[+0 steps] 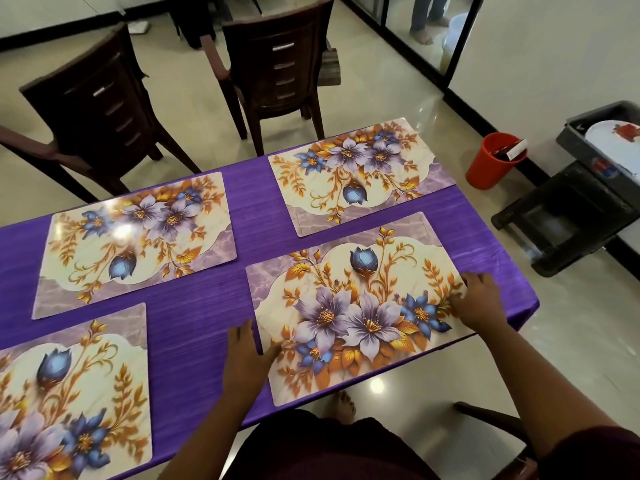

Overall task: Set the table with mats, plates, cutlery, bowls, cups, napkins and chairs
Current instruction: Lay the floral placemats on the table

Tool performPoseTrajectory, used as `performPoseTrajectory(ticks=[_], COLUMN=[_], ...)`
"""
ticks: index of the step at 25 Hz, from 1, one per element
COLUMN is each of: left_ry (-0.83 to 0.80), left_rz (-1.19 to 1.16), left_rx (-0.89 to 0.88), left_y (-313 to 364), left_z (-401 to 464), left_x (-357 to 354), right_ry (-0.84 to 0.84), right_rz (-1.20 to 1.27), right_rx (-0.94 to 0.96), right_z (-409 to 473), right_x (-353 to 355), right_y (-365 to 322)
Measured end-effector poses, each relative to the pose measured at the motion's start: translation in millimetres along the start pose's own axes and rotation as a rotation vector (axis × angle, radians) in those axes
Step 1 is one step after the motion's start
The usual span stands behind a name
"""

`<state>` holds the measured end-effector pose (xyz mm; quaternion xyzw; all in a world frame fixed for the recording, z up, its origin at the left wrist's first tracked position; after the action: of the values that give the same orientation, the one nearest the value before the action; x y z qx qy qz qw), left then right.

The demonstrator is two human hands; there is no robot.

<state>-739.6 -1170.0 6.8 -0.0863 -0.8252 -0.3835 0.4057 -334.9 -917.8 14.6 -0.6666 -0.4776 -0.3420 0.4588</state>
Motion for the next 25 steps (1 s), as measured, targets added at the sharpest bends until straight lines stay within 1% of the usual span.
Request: performPoseTrajectory(ticks=[2, 3, 6, 8, 10, 13, 17, 25], left_ry=[0.038, 0.019, -0.150, -0.247, -0.314, -0.305, -0.264, -0.269], left_rz=[0.062, 0.121, 0.345, 0.472, 0.577, 0.616, 0.596, 0.614], left_rx=[-0.030, -0.064, -0.230, -0.275, -0.306, -0.293, -0.304, -0.309], left_y=[2, 4, 15, 11, 14, 14, 21, 19], left_z=[0, 1, 3, 3, 0, -1, -2, -2], left_x=[5, 4, -15, -26, -37, -34, -31, -30], right_ry=[0.001, 0.001, -0.049, -0.118, -0.170, -0.183, -0.189, -0.211], right_rz=[-0.034, -0.043, -0.052, -0.118, -0.188, -0.222, -0.300, -0.306], right_rx=[0.023, 0.046, 0.124, 0.182, 0.202, 0.213, 0.241, 0.217], right_z=[-3, -4, -5, -5, -9, -12, -10, -15], right_x=[-1, -3, -4, -11, -15, -19, -20, -18], right_y=[-1, -2, -8, -10, 0, 0, -3, -8])
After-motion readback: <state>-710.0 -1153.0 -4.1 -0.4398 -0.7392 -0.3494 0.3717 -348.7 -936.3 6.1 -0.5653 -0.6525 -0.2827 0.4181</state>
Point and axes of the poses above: each hand's wrist, its own z-axis towards the middle knuckle, its own x-axis out of the back of the hand, y = z × x, the point moved 9 cm from there along z, towards the middle knuckle, and after that the axes turned 1 degree about -z, right-handed, at the moved point
